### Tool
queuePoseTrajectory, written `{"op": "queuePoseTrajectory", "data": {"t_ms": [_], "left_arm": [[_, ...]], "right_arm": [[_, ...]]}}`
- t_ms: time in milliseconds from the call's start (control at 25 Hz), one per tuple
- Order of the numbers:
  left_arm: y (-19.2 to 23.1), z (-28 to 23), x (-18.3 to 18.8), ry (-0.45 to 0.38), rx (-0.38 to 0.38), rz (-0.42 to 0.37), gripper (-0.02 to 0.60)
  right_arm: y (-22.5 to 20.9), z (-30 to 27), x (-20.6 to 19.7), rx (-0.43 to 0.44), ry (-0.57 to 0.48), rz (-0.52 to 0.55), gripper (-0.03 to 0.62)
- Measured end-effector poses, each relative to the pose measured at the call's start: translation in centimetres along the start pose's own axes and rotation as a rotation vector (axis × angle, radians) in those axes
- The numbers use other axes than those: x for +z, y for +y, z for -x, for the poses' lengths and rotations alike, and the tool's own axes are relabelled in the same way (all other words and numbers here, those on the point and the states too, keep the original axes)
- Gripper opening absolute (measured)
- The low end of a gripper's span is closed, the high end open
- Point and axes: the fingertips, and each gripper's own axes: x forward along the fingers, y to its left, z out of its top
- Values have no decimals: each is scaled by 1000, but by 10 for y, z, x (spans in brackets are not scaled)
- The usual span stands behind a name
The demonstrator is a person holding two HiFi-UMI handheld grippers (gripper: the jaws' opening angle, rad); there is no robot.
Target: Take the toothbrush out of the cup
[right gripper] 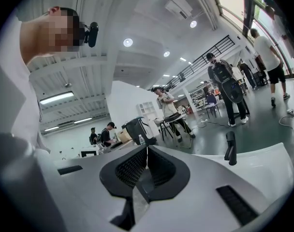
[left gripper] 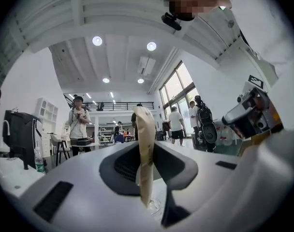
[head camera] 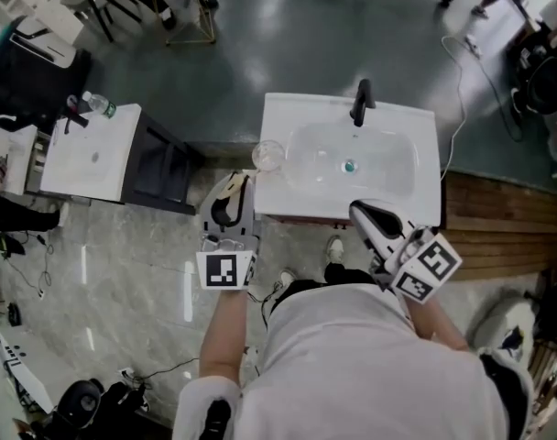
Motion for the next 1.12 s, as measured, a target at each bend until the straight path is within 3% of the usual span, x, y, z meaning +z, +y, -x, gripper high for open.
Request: {"op": "queuePoseTrajectory", "data": {"t_ms": [440, 920, 1120], "left_arm": [[6, 51, 87, -139, 57, -78, 74], [6, 133, 145, -197, 159, -124, 74], [6, 146, 145, -220, 198, -89, 72]], "right_arm": [[11, -17, 2, 78, 12, 26, 34], [13, -28, 9, 103, 10, 51, 34], [19, -32, 11, 116, 8, 68, 34]]}}
